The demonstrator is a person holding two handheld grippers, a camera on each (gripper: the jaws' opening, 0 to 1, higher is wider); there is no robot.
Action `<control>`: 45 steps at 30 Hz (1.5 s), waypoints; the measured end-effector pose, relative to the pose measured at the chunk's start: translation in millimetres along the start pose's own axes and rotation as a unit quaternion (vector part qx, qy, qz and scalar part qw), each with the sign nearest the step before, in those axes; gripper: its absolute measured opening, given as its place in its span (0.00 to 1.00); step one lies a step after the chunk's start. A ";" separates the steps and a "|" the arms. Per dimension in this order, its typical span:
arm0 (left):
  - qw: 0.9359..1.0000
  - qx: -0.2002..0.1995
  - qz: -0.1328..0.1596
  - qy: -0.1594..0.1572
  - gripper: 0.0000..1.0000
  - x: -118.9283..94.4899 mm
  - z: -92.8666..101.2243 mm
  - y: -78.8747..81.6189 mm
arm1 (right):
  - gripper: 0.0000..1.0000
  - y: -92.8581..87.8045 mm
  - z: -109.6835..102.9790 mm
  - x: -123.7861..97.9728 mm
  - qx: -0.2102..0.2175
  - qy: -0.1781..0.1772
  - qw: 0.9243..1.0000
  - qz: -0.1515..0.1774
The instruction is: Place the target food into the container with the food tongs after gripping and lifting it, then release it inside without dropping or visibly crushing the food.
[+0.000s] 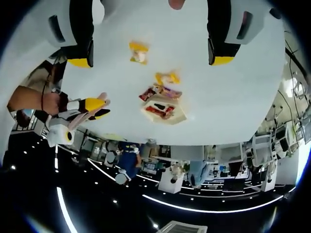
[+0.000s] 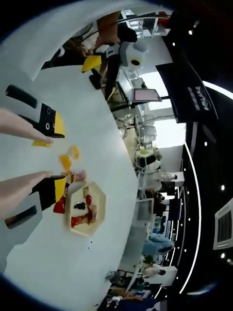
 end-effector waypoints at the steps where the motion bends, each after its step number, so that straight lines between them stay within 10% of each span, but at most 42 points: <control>1: 1.000 0.000 -0.001 0.001 0.98 -0.7 -0.3 -0.6 | 0.30 -0.5 -0.9 1.6 -0.004 0.005 1.000 0.000; 22: 0.999 -0.028 0.009 0.044 0.98 -18.0 -10.7 -10.5 | 0.30 -5.5 -31.8 49.0 -0.123 0.170 0.978 -0.013; 33: 0.995 -0.054 0.024 0.085 0.98 -34.7 -20.0 -15.7 | 0.30 -28.9 -48.2 77.3 -0.079 0.175 0.981 -0.039; 45: 0.992 -0.065 0.031 0.100 0.98 -39.8 -26.3 -16.5 | 0.31 -32.8 -74.3 87.2 -0.203 0.274 0.939 -0.035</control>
Point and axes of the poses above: the point that each gripper's makers call its tool centre point, and the gripper's own axes: x roughly forward along the fingers, z roughly to its right, y roughly out of its top, the point moved 3 cm from there along -x, roughly backward along the fingers, and after that the axes turned 14 degrees about -x, right-handed, at the moved point
